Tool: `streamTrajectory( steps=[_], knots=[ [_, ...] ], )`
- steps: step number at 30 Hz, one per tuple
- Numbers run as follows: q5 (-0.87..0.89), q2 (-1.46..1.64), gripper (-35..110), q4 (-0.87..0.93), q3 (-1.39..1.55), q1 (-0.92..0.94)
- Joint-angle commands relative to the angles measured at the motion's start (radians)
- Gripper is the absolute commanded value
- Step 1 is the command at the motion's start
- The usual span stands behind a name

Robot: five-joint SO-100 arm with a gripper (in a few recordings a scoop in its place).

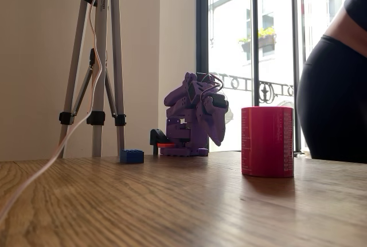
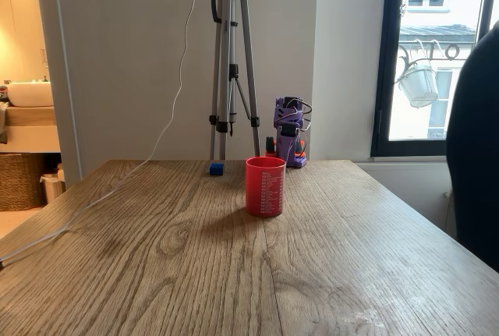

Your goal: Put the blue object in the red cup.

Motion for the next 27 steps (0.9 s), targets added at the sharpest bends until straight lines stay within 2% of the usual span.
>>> streamTrajectory(
  steps=[1, 9, 10, 12, 20, 27],
  knots=[
    [-0.038, -0.006, 1, -0.008, -0.017, -0.031],
    [-0.224, -0.009, 2, -0.008, -0.003, -0.209],
    [-0.224, -0.009, 7, -0.008, -0.003, -0.21],
    [-0.219, -0.009, 1, -0.008, -0.003, -0.21],
    [-0.206, -0.011, 1, -0.005, -0.02, -0.204],
    [-0.201, -0.109, 1, 0.091, -0.209, -0.179]
  ],
)
